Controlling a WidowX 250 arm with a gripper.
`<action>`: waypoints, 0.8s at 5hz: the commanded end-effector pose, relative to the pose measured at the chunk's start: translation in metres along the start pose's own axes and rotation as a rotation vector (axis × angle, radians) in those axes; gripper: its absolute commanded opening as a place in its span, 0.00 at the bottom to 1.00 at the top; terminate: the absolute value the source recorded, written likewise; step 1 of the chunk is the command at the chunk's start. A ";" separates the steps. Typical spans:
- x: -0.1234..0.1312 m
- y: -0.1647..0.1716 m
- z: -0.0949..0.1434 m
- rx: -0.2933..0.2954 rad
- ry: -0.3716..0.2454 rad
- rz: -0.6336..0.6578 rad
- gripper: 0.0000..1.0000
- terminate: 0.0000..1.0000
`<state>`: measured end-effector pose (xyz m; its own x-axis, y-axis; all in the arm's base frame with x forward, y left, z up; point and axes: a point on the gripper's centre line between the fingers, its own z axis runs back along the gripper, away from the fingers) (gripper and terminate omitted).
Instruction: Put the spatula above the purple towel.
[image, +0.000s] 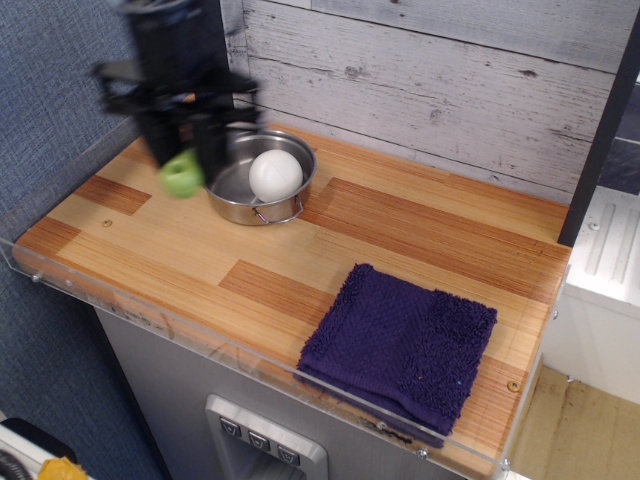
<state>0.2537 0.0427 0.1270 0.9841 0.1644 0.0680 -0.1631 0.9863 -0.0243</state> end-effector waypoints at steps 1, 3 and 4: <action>0.026 -0.077 -0.014 -0.041 -0.037 -0.149 0.00 0.00; 0.054 -0.144 -0.076 -0.022 0.011 -0.186 0.00 0.00; 0.058 -0.151 -0.092 -0.001 0.028 -0.164 0.00 0.00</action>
<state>0.3422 -0.0942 0.0275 0.9999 0.0116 -0.0084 -0.0117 0.9999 -0.0016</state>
